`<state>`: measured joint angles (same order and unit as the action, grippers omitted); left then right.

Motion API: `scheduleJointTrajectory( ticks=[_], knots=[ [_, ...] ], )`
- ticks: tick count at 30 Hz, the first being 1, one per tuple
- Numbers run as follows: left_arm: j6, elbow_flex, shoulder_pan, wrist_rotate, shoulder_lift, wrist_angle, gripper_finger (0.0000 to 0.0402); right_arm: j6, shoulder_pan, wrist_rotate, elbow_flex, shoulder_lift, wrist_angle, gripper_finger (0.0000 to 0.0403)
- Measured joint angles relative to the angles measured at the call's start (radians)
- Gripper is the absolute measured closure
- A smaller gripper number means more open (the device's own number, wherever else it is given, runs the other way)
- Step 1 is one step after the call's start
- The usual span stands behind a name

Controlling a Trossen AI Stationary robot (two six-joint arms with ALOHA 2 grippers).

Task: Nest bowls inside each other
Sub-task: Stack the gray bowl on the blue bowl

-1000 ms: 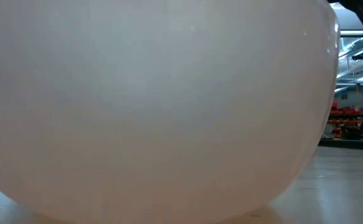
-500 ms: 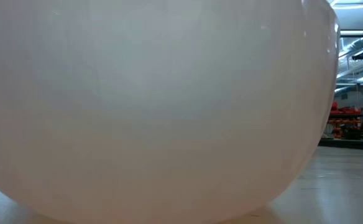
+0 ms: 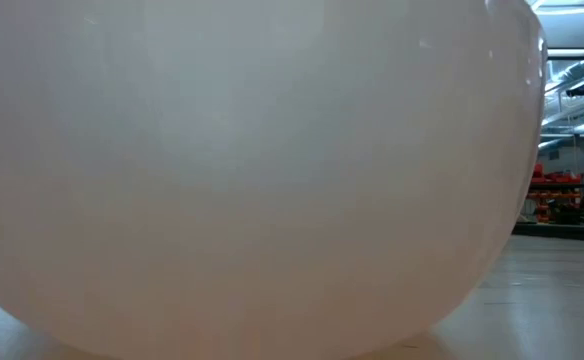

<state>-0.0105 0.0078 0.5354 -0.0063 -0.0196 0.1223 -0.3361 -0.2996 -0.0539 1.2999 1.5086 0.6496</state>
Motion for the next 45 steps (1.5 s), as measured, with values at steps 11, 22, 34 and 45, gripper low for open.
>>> scheduleJointTrajectory(
  ticks=[11, 22, 34, 45],
  knots=[
    [0.006, 0.000, 0.000, 0.000, 0.000, -0.002, 0.0382, -0.028, 0.150, -0.035, 0.000, 0.029, 0.042, 0.0398],
    [0.007, 0.000, 0.000, 0.000, 0.000, -0.005, 0.0380, -0.059, 0.239, -0.100, 0.001, 0.033, 0.048, 0.0398],
    [0.007, 0.000, 0.000, 0.000, -0.002, -0.008, 0.0387, -0.057, 0.249, -0.128, 0.001, 0.127, 0.056, 0.0398],
    [0.007, 0.000, 0.000, 0.000, -0.007, -0.009, 0.0379, -0.054, 0.243, -0.125, 0.001, 0.167, 0.062, 0.0398]
  ],
)
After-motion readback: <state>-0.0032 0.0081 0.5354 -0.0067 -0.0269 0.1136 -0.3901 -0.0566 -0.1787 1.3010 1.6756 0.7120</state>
